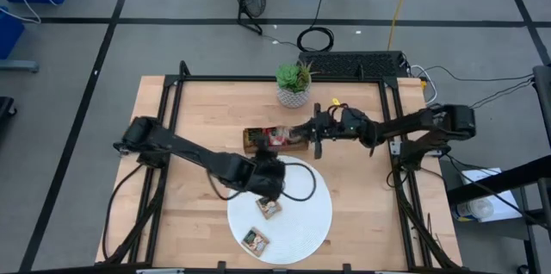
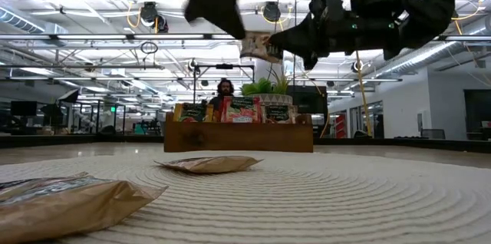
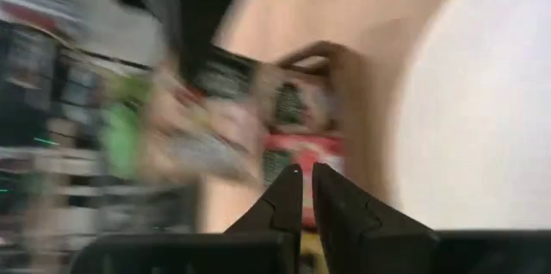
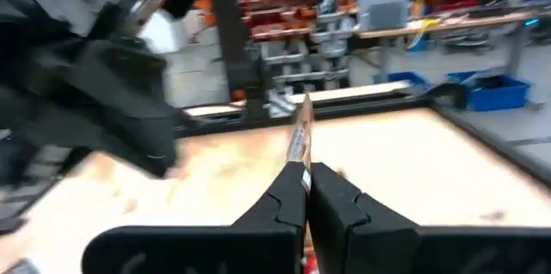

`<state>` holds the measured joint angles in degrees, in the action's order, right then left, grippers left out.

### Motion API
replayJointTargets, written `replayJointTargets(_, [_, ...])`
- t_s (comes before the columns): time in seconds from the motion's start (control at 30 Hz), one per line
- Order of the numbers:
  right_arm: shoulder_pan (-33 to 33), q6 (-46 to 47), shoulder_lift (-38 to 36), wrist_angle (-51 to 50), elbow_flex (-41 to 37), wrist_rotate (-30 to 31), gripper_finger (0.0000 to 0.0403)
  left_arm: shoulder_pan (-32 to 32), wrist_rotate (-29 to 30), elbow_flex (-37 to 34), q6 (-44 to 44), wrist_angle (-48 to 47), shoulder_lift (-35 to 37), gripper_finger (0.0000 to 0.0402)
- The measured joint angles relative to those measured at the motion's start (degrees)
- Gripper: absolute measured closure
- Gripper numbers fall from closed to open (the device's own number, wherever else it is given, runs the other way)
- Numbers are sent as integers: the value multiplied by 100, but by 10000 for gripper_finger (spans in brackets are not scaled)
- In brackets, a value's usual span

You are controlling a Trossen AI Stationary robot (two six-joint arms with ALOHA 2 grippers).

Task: Pick & Place Tea
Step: Put the vanilla tea bag into the wooden organizer

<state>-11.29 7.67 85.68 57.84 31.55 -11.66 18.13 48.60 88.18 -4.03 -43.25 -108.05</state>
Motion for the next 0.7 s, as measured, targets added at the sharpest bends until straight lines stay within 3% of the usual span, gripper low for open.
replayJointTargets(0.07, [-13, -145, -251, -308, 2, 132, 403, 49, -310, -89, 634, -129, 289, 361])
replayJointTargets(0.17, [1, -538, -737, -1278, 90, 163, 403, 121, -185, -552, 1032, 66, 792, 360])
replayJointTargets(0.37, [131, -1635, -1315, -5852, 1927, 1053, 403, 196, -230, -2356, 1070, 1785, 1706, 358])
replayJointTargets(0.53, [207, -2686, -598, -9151, 4063, 1158, 403, 120, -293, -3831, 720, 4198, 2214, 358])
replayJointTargets(0.7, [286, -3345, 645, -10919, 5691, 694, 403, -63, -585, -4748, 114, 6313, 2324, 358])
